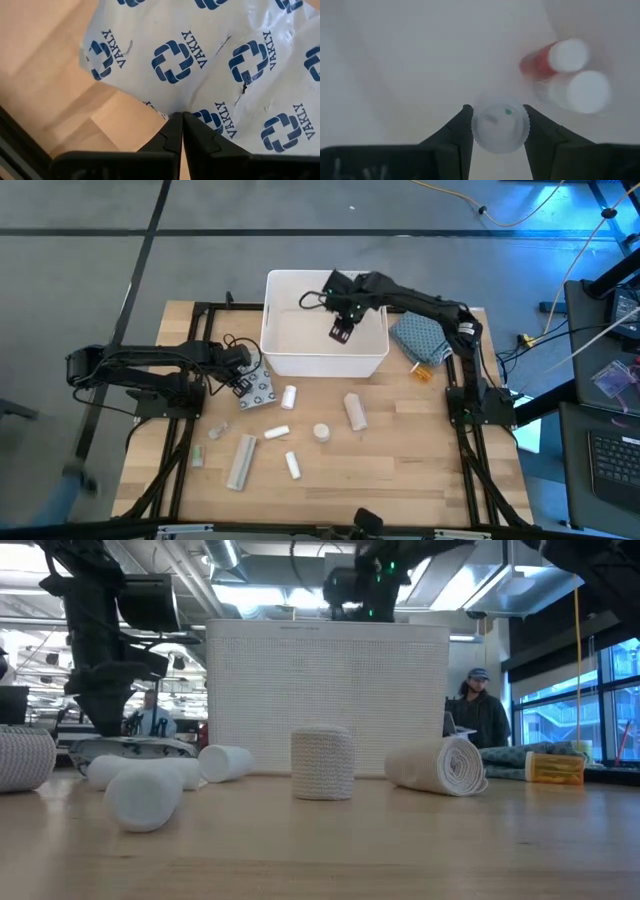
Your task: Pick & place medical supplies in basket/bin
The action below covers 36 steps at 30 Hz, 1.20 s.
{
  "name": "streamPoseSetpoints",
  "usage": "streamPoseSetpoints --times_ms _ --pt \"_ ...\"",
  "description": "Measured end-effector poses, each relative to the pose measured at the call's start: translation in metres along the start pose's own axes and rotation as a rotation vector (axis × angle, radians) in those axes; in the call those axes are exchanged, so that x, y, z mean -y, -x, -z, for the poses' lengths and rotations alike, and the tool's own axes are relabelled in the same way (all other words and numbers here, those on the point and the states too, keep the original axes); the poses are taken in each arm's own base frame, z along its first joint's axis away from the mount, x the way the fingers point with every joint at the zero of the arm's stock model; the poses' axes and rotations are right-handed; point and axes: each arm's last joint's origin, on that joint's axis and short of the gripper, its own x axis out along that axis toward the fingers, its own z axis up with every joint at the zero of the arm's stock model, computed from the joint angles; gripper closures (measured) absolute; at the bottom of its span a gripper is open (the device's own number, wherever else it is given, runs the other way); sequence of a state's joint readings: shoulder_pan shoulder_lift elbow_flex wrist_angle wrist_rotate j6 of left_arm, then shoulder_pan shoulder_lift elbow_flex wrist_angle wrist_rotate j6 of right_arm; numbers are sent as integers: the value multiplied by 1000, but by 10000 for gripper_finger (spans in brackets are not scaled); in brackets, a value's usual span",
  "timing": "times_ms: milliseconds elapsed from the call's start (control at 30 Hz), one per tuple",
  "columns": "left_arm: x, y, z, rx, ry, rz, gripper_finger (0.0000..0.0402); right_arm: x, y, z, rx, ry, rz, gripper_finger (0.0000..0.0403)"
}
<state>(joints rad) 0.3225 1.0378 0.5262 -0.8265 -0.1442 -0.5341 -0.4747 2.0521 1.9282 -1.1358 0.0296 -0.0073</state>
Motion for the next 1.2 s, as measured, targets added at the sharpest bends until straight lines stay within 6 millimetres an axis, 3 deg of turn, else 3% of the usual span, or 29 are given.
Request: streamPoseSetpoints --times_ms 267,467,767,1200 --pt "1 0 -3 41 -10 -3 398 -1 -45 12 13 -82 0 273" --pt "2 0 -5 57 -16 7 393 -2 -63 20 11 -106 1 273" --pt "2 0 -5 57 -16 7 397 -2 -68 23 6 -106 2 241" --pt "2 0 -5 57 -16 7 398 -2 -68 23 5 -105 -5 234"
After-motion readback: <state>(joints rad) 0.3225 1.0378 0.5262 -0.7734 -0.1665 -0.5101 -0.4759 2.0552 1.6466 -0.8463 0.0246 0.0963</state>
